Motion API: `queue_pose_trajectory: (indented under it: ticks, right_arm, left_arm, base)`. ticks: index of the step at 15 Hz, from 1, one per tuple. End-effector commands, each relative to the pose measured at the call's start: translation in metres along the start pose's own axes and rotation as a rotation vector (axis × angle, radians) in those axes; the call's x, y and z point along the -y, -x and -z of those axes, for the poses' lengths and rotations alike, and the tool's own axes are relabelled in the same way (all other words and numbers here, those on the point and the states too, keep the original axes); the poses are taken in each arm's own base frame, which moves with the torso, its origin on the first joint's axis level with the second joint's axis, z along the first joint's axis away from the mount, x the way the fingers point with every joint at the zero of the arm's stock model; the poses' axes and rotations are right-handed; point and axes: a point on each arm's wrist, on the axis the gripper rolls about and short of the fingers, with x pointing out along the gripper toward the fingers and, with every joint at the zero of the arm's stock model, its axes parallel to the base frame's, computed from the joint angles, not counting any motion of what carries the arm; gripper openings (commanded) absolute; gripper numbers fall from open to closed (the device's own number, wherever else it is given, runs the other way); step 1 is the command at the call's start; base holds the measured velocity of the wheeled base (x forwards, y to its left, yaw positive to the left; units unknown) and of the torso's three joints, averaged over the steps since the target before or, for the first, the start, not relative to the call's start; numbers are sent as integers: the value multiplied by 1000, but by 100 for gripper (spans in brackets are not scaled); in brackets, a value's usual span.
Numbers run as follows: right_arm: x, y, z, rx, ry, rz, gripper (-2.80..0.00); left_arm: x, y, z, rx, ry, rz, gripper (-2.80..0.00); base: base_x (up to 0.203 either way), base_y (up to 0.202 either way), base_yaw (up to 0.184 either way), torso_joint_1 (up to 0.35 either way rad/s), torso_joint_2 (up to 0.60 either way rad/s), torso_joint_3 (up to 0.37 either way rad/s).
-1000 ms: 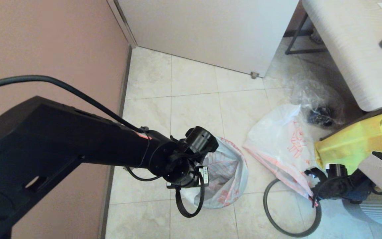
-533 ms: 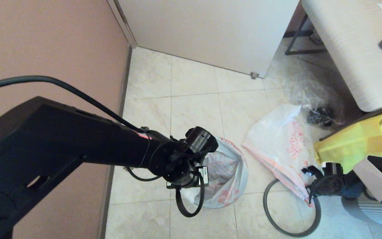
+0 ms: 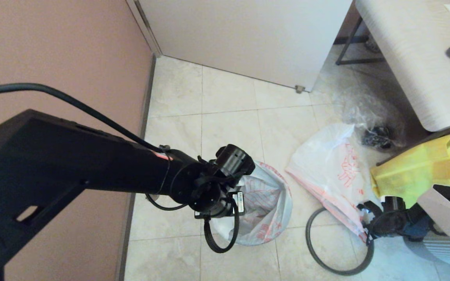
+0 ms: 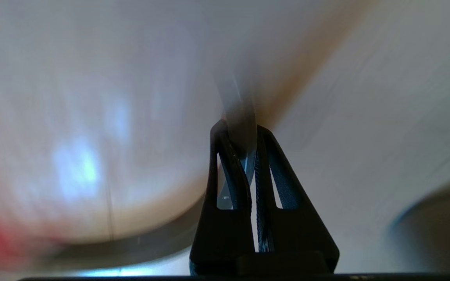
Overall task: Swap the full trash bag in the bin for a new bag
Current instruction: Place the trash can ring on the trash can
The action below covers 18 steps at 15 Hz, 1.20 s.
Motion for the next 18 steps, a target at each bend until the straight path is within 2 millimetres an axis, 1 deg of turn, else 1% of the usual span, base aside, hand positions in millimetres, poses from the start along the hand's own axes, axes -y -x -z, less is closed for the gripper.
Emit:
queue_pose_trajectory:
  ticks: [1, 3, 4, 7, 9, 11, 13, 14, 16, 17, 18]
  right_arm:
    - [3, 22, -3, -12, 4, 8, -280]
    - [2, 54, 2, -49, -1, 2, -280]
    - [-2, 74, 9, -67, -5, -4, -280]
    - [-7, 132, 14, -31, -11, 27, -280]
    - [-8, 168, 7, 30, -5, 67, -280]
    - [-17, 207, -2, 88, 17, 95, -280]
    - [-24, 239, -13, 149, 36, 134, -280]
    - [-28, 255, -20, 189, 34, 151, -280]
    - [-31, 284, -30, 261, 14, 174, -280]
    - [-34, 299, -33, 292, 9, 179, -280]
    - [-37, 314, -34, 315, 4, 178, -280]
  left_arm:
    - [-1, 12, -3, 20, 9, 15, -280]
    - [-1, 16, -4, 26, 9, 21, -280]
    - [-2, 19, -4, 30, 10, 25, -280]
    - [-1, 36, -4, 52, 7, 52, -280]
    - [-4, 47, -5, 68, 11, 67, -280]
    - [-7, 60, -7, 92, 17, 86, -280]
    - [-12, 65, -9, 102, 10, 87, -280]
    - [-14, 61, -9, 95, -3, 76, -280]
    - [-23, 38, -10, 59, -41, 19, -280]
    - [-28, 34, -13, 55, -41, 4, -280]
    - [-29, 37, -14, 63, -40, 6, -280]
  base:
    - [0, 0, 0, 0, 0, 0]
    - [0, 0, 0, 0, 0, 0]
    - [0, 0, 0, 0, 0, 0]
    - [0, 0, 0, 0, 0, 0]
    - [0, 0, 0, 0, 0, 0]
    - [0, 0, 0, 0, 0, 0]
    - [0, 0, 0, 0, 0, 0]
    - [0, 0, 0, 0, 0, 0]
    - [0, 0, 0, 0, 0, 0]
    - [0, 0, 0, 0, 0, 0]
    - [0, 0, 0, 0, 0, 0]
